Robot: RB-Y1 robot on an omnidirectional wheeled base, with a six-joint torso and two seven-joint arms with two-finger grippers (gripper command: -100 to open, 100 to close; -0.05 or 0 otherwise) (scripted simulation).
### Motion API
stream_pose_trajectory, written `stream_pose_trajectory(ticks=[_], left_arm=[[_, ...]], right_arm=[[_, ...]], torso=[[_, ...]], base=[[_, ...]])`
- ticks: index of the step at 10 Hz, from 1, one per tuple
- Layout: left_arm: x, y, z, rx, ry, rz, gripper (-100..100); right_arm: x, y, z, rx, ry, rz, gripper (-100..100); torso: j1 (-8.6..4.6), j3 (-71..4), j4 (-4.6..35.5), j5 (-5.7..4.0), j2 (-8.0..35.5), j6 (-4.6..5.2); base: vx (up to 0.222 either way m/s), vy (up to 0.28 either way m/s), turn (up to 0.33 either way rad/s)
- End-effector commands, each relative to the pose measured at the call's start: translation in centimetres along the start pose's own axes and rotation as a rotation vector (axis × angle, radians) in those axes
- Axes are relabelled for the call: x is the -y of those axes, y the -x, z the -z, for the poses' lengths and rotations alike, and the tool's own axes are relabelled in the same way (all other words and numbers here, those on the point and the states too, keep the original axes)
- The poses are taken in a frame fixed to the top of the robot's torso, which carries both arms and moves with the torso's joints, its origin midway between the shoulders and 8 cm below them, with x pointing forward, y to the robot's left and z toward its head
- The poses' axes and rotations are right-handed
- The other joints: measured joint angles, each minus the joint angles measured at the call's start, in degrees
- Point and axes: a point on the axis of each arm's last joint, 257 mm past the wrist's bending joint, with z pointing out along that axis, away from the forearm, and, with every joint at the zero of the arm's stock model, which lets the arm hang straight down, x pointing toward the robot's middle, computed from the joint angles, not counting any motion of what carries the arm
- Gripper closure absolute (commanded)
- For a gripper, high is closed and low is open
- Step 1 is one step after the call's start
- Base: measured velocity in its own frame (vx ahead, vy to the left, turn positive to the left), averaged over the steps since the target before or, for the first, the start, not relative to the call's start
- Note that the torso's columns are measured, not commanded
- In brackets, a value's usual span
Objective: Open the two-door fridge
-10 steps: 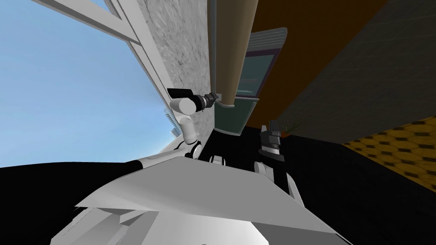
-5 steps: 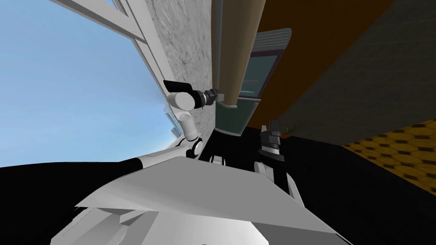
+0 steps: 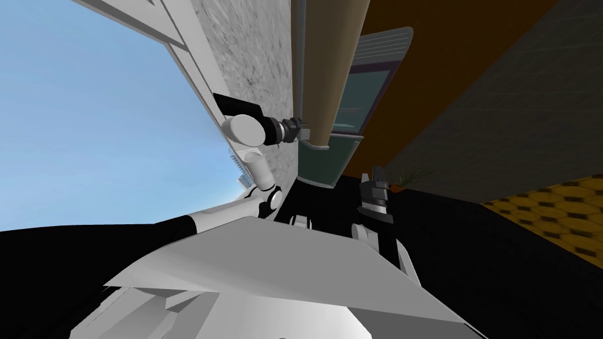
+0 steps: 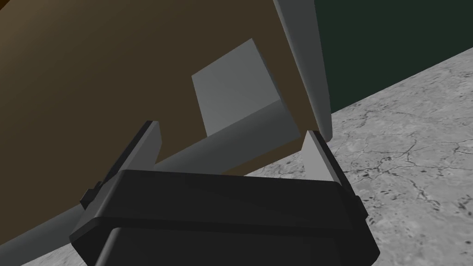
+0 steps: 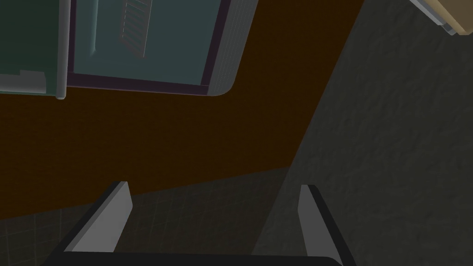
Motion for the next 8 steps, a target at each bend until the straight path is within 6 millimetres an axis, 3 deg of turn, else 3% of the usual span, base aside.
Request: stream_pose_trajectory(ticks=[1,2,3,8], left_arm=[[1.8,0.8,0.9,0.016,-0.023,-0.008,-100],[0.4,0.0,0.6,-0.014,0.008,0.000,-100],[0.2,-0.1,0.6,-0.018,0.013,0.000,0],[-0.1,-0.2,0.5,-0.021,0.021,-0.002,0]], right_arm=[[0.0,0.0,0.0,0.000,0.000,0.000,0],[0.0,0.0,0.0,0.000,0.000,0.000,0],[0.0,0.0,0.0,0.000,0.000,0.000,0],[0.0,0.0,0.0,0.000,0.000,0.000,0]], torso=[[0.03,-0.02,0.17,0.00,0.08,-0.07],[0.03,-0.02,0.22,-0.01,0.12,-0.06],[0.03,0.09,-0.04,0.03,0.14,-0.05],[0.08,0.20,-0.38,0.11,0.08,-0.06]], base=[[0.017,-0.009,0.008],[0.000,0.000,0.000],[0.000,0.000,0.000],[0.000,0.000,0.000]])
